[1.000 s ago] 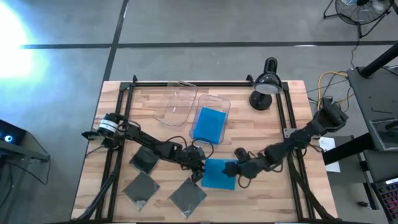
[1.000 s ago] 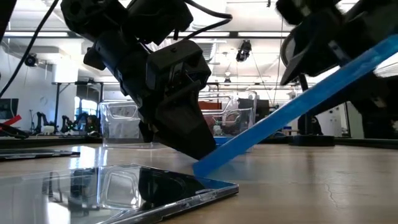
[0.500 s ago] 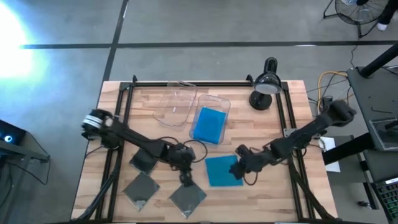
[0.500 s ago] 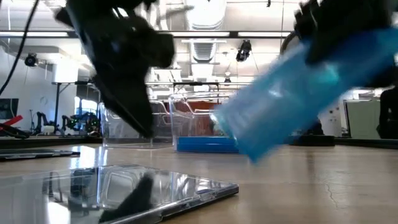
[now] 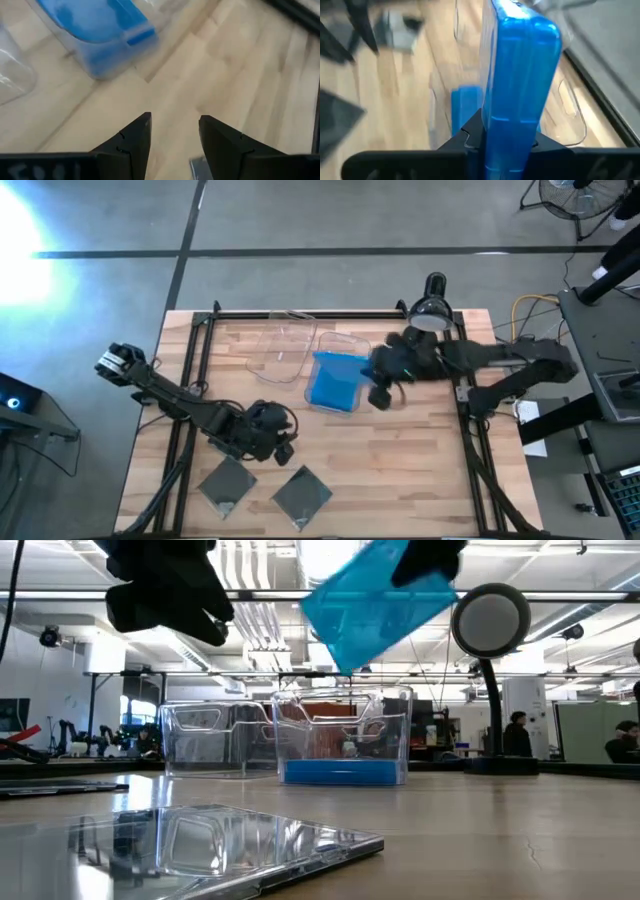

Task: Pick & place jewel cases by type
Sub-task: Put the blue CD case into the right transparent bin

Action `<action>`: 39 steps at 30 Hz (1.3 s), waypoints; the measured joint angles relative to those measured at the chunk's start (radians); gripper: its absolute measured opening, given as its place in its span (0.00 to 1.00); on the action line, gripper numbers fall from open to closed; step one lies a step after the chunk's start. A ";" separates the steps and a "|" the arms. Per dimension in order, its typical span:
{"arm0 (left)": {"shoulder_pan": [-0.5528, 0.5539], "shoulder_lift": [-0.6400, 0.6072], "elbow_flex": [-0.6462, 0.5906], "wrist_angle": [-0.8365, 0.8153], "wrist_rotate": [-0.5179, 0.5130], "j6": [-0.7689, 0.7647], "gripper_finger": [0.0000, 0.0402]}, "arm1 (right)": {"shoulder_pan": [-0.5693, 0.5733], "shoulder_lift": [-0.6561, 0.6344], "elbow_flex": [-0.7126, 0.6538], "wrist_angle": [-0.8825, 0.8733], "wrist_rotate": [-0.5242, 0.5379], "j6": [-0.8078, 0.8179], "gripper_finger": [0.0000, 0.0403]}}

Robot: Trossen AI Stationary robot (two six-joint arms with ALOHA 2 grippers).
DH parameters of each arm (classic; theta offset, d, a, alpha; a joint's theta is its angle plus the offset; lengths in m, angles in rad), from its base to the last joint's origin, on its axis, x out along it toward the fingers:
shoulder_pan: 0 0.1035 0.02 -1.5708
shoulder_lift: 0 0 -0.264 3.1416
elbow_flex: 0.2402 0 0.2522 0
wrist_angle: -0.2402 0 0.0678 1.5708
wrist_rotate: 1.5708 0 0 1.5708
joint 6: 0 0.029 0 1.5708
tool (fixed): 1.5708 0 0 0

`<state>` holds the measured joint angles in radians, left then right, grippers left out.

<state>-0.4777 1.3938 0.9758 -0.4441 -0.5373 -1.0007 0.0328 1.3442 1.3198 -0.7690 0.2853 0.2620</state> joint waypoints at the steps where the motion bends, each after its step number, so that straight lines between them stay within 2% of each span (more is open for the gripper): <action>1: -0.002 -0.002 -0.001 -0.001 -0.015 -0.017 0.37 | -0.045 0.039 0.039 -0.037 -0.058 -0.034 0.08; 4: -0.004 -0.002 -0.001 0.001 -0.033 -0.054 0.37 | -0.155 0.169 0.143 -0.136 -0.217 -0.139 0.08; 6: -0.005 0.001 -0.001 0.003 -0.035 -0.076 0.37 | -0.198 0.261 0.224 -0.219 -0.283 -0.217 0.08; 10: -0.016 0.013 -0.001 0.003 -0.039 -0.110 0.37 | -0.238 0.445 0.424 -0.428 -0.371 -0.363 0.08; 15: -0.035 0.028 -0.001 0.002 -0.039 -0.132 0.37 | -0.286 0.663 0.685 -0.687 -0.559 -0.469 0.08; 17: -0.039 0.032 -0.001 0.001 -0.040 -0.134 0.37 | -0.305 0.746 0.775 -0.759 -0.604 -0.476 0.08; 21: -0.040 0.033 -0.006 0.003 -0.048 -0.134 0.37 | -0.347 0.884 0.905 -0.807 -0.623 -0.466 0.09; 25: -0.041 0.033 -0.025 0.002 -0.050 -0.134 0.37 | -0.361 0.955 1.006 -0.806 -0.587 -0.445 0.15; 29: -0.044 0.033 -0.047 0.006 -0.050 -0.153 0.37 | -0.363 0.965 1.031 -0.779 -0.519 -0.433 0.30; 33: -0.044 0.033 -0.052 -0.001 -0.051 -0.152 0.37 | -0.364 0.953 1.031 -0.794 -0.359 -0.427 0.48; 37: -0.044 0.032 -0.063 -0.004 -0.056 -0.145 0.37 | -0.360 0.930 1.030 -0.790 -0.090 -0.390 0.62; 39: -0.044 0.030 -0.067 -0.008 -0.057 -0.146 0.37 | -0.360 0.905 1.030 -0.781 -0.071 -0.372 0.66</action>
<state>-0.5217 1.4242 0.9087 -0.4524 -0.5941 -1.1469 -0.3275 2.2490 2.3501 -1.5500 0.2146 -0.1100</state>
